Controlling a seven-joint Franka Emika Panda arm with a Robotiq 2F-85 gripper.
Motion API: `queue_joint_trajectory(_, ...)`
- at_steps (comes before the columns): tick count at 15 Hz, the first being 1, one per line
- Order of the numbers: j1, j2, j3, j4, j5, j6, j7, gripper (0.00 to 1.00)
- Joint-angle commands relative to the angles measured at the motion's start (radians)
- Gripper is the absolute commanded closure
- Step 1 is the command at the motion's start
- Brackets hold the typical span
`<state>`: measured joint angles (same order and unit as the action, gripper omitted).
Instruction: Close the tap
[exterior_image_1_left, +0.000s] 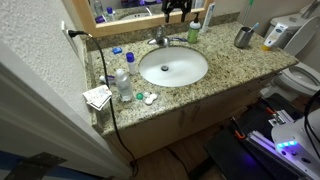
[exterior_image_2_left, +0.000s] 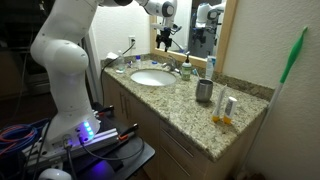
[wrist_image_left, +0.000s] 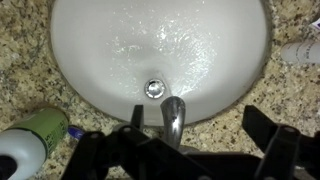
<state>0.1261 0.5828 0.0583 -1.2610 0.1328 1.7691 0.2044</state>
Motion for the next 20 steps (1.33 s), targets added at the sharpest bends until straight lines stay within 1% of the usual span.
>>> queue_joint_trajectory(1,0.0,0.004,0.001,0.013,-0.001,-0.007,0.003,0.0)
queue_joint_trajectory(2,0.0,0.004,0.001,0.018,-0.001,-0.009,0.004,0.0)
queue_joint_trajectory(3,-0.003,0.033,0.005,0.044,0.013,0.002,0.008,0.0)
queue_joint_trajectory(6,-0.005,0.096,0.009,0.111,0.048,0.079,0.03,0.0)
queue_joint_trajectory(7,0.0,0.122,0.005,0.142,0.044,0.084,0.049,0.0)
queue_joint_trajectory(8,0.014,0.154,-0.006,0.184,0.018,0.065,0.07,0.0)
queue_joint_trajectory(11,0.027,0.24,-0.023,0.287,-0.006,0.088,0.136,0.0)
queue_joint_trajectory(12,0.012,0.168,-0.005,0.188,0.01,0.079,0.099,0.0)
queue_joint_trajectory(13,0.013,0.186,-0.006,0.206,0.009,0.081,0.104,0.0)
queue_joint_trajectory(16,0.014,0.185,-0.006,0.207,0.009,0.08,0.104,0.0)
queue_joint_trajectory(17,0.016,0.202,-0.011,0.218,0.002,0.07,0.112,0.0)
queue_joint_trajectory(20,0.026,0.231,-0.02,0.226,-0.006,0.125,0.138,0.0)
